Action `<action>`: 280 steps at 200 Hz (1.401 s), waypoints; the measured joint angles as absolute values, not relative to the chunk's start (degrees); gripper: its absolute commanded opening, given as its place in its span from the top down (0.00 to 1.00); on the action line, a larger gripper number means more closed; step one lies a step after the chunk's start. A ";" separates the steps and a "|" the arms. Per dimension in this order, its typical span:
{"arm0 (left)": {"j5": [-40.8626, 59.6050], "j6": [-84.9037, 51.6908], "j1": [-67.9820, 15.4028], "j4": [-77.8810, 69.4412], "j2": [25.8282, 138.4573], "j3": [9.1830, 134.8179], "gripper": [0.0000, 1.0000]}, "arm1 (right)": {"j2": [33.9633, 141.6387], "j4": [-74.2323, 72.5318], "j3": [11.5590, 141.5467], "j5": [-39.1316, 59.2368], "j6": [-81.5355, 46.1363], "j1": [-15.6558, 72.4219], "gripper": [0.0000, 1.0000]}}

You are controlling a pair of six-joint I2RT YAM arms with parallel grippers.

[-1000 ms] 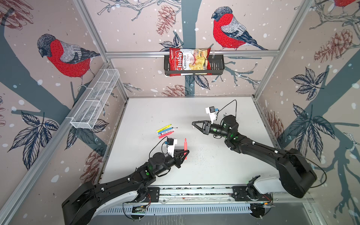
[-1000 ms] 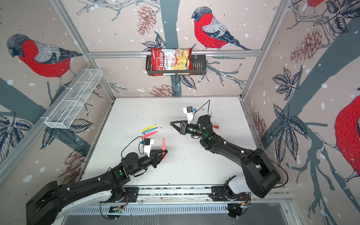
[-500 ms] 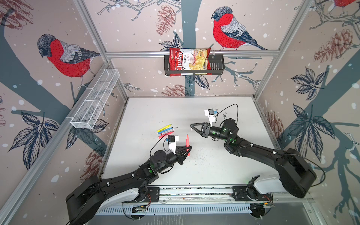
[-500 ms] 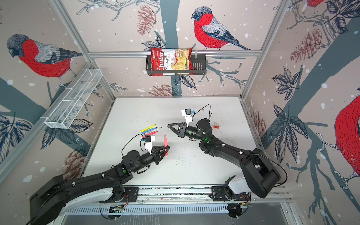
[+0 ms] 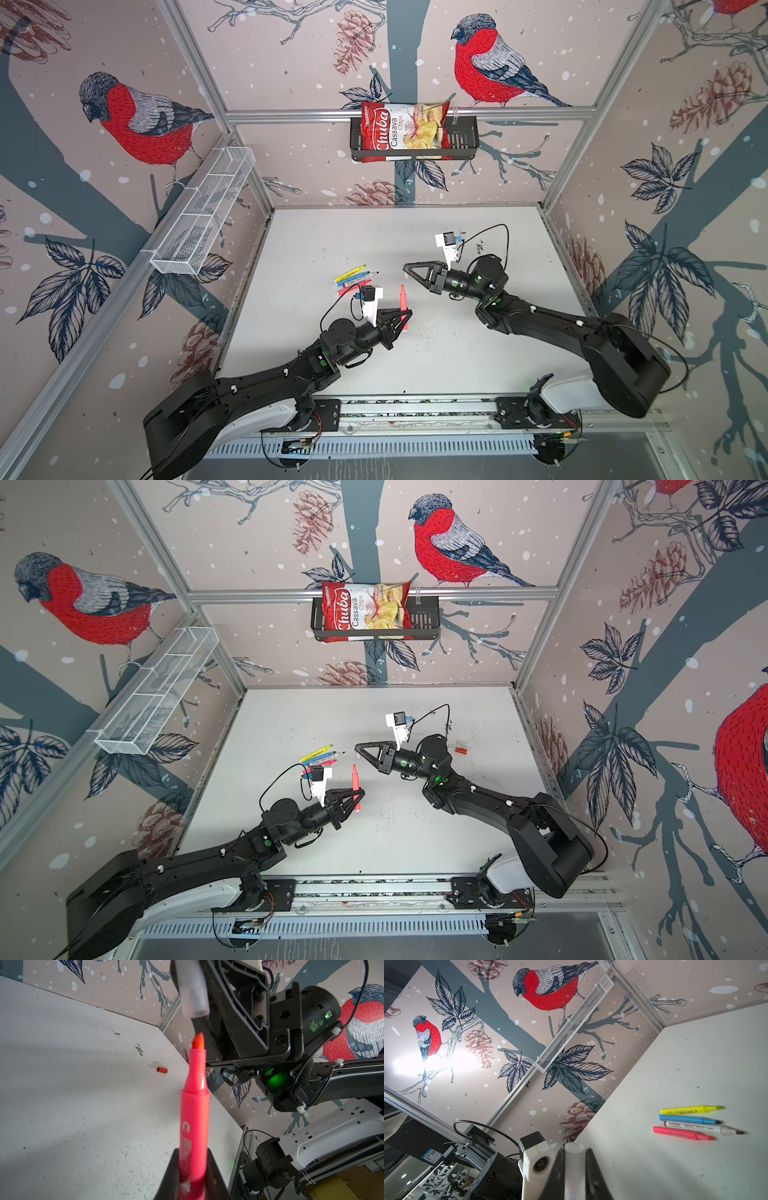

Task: Insert the pens into the pen caps
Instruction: 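Lift the translucent cap and swing the right gripper toward the pink marker, then lower the cap onto the pink marker tip held by the left gripper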

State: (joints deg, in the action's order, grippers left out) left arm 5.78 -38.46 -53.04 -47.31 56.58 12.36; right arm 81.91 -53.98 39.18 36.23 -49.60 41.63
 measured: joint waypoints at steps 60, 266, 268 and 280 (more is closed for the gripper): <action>5.76 -38.96 -53.04 -47.35 55.92 12.29 1.00 | 82.24 -56.25 38.98 36.25 -49.87 42.48 0.85; 5.80 -38.98 -53.06 -47.70 55.46 12.23 1.00 | 83.50 -60.95 37.36 36.21 -51.53 43.79 0.85; 5.80 -38.98 -53.06 -47.70 55.42 12.23 1.00 | 83.50 -61.01 37.36 36.21 -51.59 43.81 0.85; 5.82 -39.00 -53.06 -47.70 55.22 12.25 1.00 | 83.50 -61.23 37.23 36.21 -51.62 44.01 0.85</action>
State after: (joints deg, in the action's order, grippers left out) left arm 5.82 -39.00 -53.06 -47.70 55.22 12.25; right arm 83.50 -61.23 37.23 36.21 -51.62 44.01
